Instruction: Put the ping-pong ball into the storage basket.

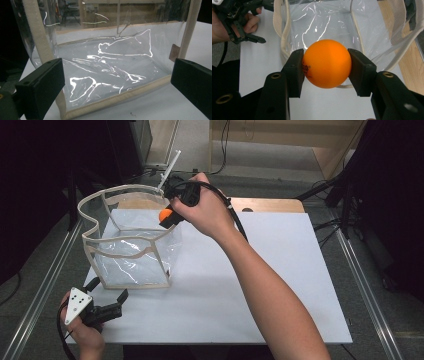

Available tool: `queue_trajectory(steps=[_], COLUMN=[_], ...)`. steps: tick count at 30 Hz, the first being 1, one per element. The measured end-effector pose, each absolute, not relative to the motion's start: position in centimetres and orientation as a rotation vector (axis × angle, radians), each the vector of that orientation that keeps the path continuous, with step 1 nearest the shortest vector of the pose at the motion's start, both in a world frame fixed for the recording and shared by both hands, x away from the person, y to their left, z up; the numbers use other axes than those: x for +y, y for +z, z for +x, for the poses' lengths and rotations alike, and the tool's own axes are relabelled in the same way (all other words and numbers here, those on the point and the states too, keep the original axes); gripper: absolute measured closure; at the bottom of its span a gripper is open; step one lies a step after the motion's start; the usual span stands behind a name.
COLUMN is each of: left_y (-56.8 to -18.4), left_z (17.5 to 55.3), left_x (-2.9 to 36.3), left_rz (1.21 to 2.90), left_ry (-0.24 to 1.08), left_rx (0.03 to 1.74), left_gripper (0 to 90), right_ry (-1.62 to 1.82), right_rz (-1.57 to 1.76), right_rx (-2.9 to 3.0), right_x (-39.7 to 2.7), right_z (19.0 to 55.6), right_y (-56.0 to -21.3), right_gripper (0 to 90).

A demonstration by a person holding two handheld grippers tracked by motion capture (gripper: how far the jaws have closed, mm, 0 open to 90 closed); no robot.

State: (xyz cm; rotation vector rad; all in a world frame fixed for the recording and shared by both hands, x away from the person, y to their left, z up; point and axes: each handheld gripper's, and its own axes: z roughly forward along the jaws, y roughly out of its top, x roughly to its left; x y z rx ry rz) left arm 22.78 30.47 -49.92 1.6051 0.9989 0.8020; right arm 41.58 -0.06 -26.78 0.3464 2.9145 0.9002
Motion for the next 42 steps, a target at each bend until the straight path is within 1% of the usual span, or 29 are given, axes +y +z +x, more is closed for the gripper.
queue_trajectory(steps=[26,32,33,34,35,36,37,38,39,40,41,42], left_y=[-49.9,-49.9,-49.9,-49.9,-49.9,-49.9,-49.9,-49.9,-49.9,-49.9,-49.9,-49.9], left_z=[22.8,22.8,22.8,22.8,22.8,22.8,22.8,22.8,22.8,22.8,22.8,22.8], left_x=[30.5,30.5,30.5,30.5,30.5,30.5,30.5,30.5,30.5,30.5,30.5,30.5], left_rz=[1.605,1.606,1.605,1.605,1.605,1.605,1.604,1.604,1.605,1.605,1.605,1.605], left_ry=[0.799,0.798,0.799,0.799,0.798,0.798,0.797,0.798,0.797,0.797,0.797,0.797], left_rx=[0.997,0.997,0.997,0.997,0.999,0.999,0.999,0.999,0.999,0.999,0.999,0.999], left_gripper=[0.0,0.0,0.0,0.0,0.0,0.0,0.0,0.0,0.0,0.0,0.0,0.0], right_ry=[0.883,0.885,0.886,0.885,0.887,0.887,0.888,0.888,0.908,0.908,0.921,0.927], right_rz=[0.417,0.433,0.425,0.427,0.427,0.427,0.430,0.430,0.440,0.440,0.452,0.454], right_rx=[2.898,2.875,2.880,2.882,2.882,2.882,2.860,2.860,2.841,2.841,2.829,2.822], right_x=[0.9,1.1,1.2,1.2,1.2,1.2,1.1,1.1,1.0,1.0,0.8,0.8], right_z=[42.7,42.9,43.0,42.9,42.9,42.9,42.8,42.8,42.7,42.7,42.5,42.5], right_y=[-28.1,-28.5,-28.5,-28.5,-28.6,-28.6,-28.4,-28.4,-28.2,-28.2,-28.0,-27.9], right_gripper=[48.0,46.6,39.1,38.5,35.5,35.5,30.7,30.7,25.0,25.0,19.6,17.0])
